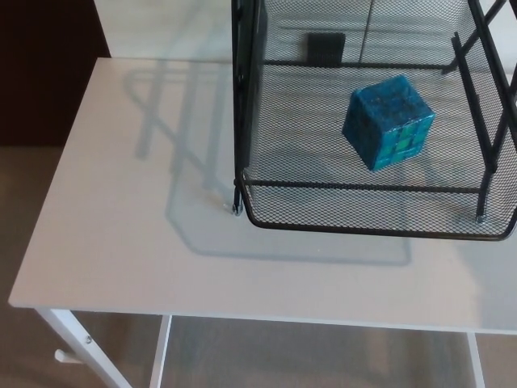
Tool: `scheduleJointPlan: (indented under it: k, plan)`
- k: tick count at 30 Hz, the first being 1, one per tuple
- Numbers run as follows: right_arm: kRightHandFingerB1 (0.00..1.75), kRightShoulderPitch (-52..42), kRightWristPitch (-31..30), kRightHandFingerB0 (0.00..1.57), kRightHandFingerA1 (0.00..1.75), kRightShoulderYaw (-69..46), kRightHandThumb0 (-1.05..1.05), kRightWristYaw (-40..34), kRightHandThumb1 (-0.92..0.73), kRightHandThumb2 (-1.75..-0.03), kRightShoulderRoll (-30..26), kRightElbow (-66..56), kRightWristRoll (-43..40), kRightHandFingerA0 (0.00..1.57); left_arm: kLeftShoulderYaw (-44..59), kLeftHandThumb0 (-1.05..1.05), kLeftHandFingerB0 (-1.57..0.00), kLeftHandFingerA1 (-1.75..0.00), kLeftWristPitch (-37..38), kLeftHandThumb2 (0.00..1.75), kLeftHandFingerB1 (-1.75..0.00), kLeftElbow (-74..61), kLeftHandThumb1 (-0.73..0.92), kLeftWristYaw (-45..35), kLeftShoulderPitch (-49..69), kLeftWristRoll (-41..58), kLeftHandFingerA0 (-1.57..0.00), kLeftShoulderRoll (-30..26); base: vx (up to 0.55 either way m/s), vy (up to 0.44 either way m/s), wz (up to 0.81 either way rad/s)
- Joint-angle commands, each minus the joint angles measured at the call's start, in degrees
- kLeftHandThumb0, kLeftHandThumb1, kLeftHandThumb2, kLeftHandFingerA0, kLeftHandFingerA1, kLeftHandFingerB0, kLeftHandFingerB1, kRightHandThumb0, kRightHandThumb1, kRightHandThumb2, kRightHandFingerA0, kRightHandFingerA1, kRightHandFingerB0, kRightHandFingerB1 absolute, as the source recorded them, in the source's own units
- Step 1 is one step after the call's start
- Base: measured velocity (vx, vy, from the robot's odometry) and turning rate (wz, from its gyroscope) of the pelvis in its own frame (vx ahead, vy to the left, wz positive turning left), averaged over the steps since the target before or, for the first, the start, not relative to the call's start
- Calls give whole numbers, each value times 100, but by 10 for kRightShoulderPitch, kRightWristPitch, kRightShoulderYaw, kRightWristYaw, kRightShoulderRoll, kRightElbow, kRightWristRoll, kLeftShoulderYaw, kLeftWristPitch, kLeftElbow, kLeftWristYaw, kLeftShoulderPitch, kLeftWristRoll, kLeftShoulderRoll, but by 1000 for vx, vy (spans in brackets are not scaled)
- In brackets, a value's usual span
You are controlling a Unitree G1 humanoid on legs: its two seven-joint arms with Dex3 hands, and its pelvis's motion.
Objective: The robot walks towards a desk on which a file tray is kept in the middle and a cube is kept to its right. The robot lifts the cube using its right hand and places it on the file tray.
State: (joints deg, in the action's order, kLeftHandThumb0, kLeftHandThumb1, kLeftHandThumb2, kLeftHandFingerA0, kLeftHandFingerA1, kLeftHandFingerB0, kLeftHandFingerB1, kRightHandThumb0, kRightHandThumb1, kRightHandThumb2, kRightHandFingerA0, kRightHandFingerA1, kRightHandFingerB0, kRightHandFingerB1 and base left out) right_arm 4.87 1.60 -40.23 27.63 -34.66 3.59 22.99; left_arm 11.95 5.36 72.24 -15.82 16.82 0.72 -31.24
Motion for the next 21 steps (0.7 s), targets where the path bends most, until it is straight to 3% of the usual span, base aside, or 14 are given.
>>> scheduleJointPlan:
  k: [1,2,3,5,6,10,11,13,14,17,18,19,20,21]
  plan:
    - [42,-215,-231,6,84,-282,-51,-259,-79,-67,197,254,-131,13,-3,-91,-26,-78,24,70,-62,-1,88,9,13,-6,-45,-12,0,0,0]
    - [40,-241,-111,7,70,-263,-55,-296,-69,-61,214,284,-133,14,1,-88,-29,-77,22,69,-63,2,87,9,11,-2,-43,-10,0,0,0]
    - [36,-204,-164,0,74,-301,-82,-320,-92,-68,191,311,-156,17,-2,-90,-27,-78,25,69,-63,1,90,7,13,-5,-43,-11,0,0,0]
    - [0,-219,-169,0,85,-243,-58,-345,-78,-62,176,338,-95,16,-1,-89,-30,-78,28,70,-65,-2,87,4,15,-4,-41,-12,0,0,0]
    - [0,-218,-164,0,113,-272,-43,-330,-52,-67,212,289,-124,42,-1,-89,-31,-77,26,109,-66,-4,65,3,13,-3,-49,-14,0,0,0]
    - [0,-228,-128,0,112,-277,-42,-339,-52,-68,262,250,-130,49,-2,-90,-30,-77,24,109,-66,-9,65,4,11,-5,-48,-19,0,0,0]
    - [56,-234,-152,32,60,-224,-63,-324,-47,-93,232,289,-83,28,1,-87,-32,-77,22,69,-65,-7,89,3,10,-2,-44,-19,0,0,0]
    - [60,-250,-204,2,92,-134,-50,-198,-69,-61,158,365,-39,39,3,-90,-30,-77,22,109,-66,-4,64,5,9,-1,-48,-18,0,0,0]
    - [76,-275,-183,36,84,-114,-63,-212,-49,-92,181,316,-12,54,4,-91,-29,-78,22,109,-67,-6,64,4,9,0,-48,-18,0,0,0]
    - [76,-316,-157,36,84,-76,-63,-238,-49,-92,214,238,20,54,5,-91,-29,-78,23,109,-67,-9,64,2,7,2,-48,-17,0,0,0]
    - [61,-353,-96,25,58,-79,-55,-212,-46,-86,254,179,-15,12,3,-90,-28,-80,23,72,-66,-4,88,1,5,-1,-45,-18,0,0,0]
    - [61,-356,-98,25,58,-76,-55,-214,-46,-86,253,175,-19,12,2,-90,-28,-80,23,72,-66,-4,88,1,4,-1,-45,-18,0,0,0]
    - [75,-420,25,63,73,-40,-52,-242,-64,-59,259,159,12,43,2,-88,-28,-79,21,74,-66,-8,88,1,4,-1,-44,-18,0,0,0]
    - [60,-402,-133,15,55,-11,-68,-250,-49,-89,260,118,78,4,3,-89,-27,-79,20,74,-65,-8,87,2,3,0,-44,-19,0,0,0]
